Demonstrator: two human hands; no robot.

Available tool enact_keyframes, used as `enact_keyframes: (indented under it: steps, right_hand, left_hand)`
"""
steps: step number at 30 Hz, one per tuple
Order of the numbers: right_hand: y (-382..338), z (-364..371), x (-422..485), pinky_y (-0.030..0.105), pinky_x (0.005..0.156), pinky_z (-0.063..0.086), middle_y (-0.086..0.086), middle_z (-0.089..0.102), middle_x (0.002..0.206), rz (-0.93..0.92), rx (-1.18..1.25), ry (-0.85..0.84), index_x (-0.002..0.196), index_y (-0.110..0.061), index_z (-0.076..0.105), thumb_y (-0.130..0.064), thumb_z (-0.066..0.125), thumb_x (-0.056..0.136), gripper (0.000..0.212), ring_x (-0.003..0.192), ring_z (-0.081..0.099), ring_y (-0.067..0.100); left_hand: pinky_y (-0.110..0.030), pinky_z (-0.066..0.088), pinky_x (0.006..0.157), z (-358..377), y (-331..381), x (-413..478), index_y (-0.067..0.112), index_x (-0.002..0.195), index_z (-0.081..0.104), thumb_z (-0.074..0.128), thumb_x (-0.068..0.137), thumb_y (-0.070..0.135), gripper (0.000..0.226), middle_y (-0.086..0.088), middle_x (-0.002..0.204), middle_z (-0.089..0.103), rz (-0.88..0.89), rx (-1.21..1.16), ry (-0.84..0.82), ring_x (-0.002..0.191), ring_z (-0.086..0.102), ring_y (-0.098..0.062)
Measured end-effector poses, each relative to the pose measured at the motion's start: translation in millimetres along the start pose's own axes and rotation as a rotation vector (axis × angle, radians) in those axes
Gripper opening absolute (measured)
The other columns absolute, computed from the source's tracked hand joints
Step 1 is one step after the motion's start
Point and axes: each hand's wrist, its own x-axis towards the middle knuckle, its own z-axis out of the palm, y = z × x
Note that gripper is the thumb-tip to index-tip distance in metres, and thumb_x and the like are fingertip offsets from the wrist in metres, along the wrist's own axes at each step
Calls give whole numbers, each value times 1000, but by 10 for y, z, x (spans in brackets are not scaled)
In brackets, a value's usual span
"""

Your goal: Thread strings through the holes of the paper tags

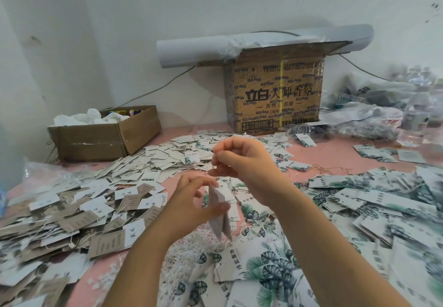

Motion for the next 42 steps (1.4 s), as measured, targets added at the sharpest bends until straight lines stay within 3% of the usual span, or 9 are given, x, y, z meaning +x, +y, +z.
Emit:
enact_keyframes:
  steps: [8, 12, 15, 19, 23, 28, 32, 39, 42]
  right_hand:
    - [-26, 6, -12, 26, 71, 54, 4, 66, 67, -69, 63, -26, 81, -7, 61, 7, 54, 87, 17, 63, 61, 16]
    - [-43, -42, -15, 20, 65, 52, 5, 64, 68, -117, -21, 48, 80, -8, 61, 8, 54, 86, 18, 61, 59, 11]
    - [-36, -88, -4, 17, 58, 50, 6, 62, 67, -118, -143, 130, 78, -8, 62, 10, 52, 85, 22, 57, 57, 8]
    - [22, -76, 6, 30, 61, 52, 1, 62, 66, -50, -457, 88, 74, -13, 67, 7, 52, 85, 28, 58, 56, 13]
    - [103, 71, 13, 38, 69, 55, -7, 64, 71, -50, -683, 24, 85, -17, 73, -2, 51, 87, 26, 74, 65, 24]
    - [57, 172, -38, 37, 70, 48, 7, 64, 75, -147, -595, -141, 78, -10, 67, -8, 48, 92, 24, 70, 57, 19]
    - [28, 194, -63, 21, 73, 47, -12, 54, 76, -174, -580, -222, 72, -23, 62, -9, 55, 91, 24, 71, 53, -1]
    - [25, 93, -18, 45, 75, 52, 15, 67, 83, -143, -653, -60, 77, -8, 60, -6, 52, 91, 17, 81, 62, 31]
    - [-1, -24, -7, 44, 77, 55, 10, 67, 83, -15, -599, -52, 92, -4, 60, -2, 52, 91, 7, 80, 65, 24]
  left_hand:
    - [-25, 51, 71, 17, 12, 10, 29, 86, 67, 68, 82, 30, 4, 13, 87, 71, 14, -180, -30, 88, 65, -13]
    - [-23, 55, 65, -12, 43, 4, 14, 92, 65, 64, 73, 40, 32, 5, 86, 74, 34, -267, 28, 81, 70, -12]
    - [-22, 56, 60, -10, 35, 14, 10, 89, 59, 61, 87, 27, 17, 4, 82, 72, 36, -268, 162, 73, 69, -8]
    - [-21, 50, 53, -14, 71, 22, 17, 83, 59, 57, 91, 19, 8, 2, 73, 69, 58, -270, 309, 68, 66, -9]
    - [-32, 46, 57, -3, 137, 38, 6, 82, 60, 59, 88, 22, 17, -13, 75, 63, 114, -220, 453, 71, 61, -30]
    - [-32, 55, 64, -39, 224, 22, 8, 72, 57, 59, 81, 44, 37, -3, 59, 60, 151, -355, 440, 63, 61, -17]
    - [-13, 49, 57, -33, 268, -11, 11, 76, 66, 49, 77, 49, 41, -4, 64, 65, 234, -478, 379, 59, 63, -5]
    - [-16, 41, 53, -21, 238, 2, 14, 54, 41, 39, 89, 50, 50, 6, 48, 40, 232, -390, 441, 49, 42, -7]
    - [-23, 40, 50, 16, 115, 28, 13, 59, 42, 38, 97, 42, 48, 8, 45, 39, 85, -270, 598, 47, 44, -10]
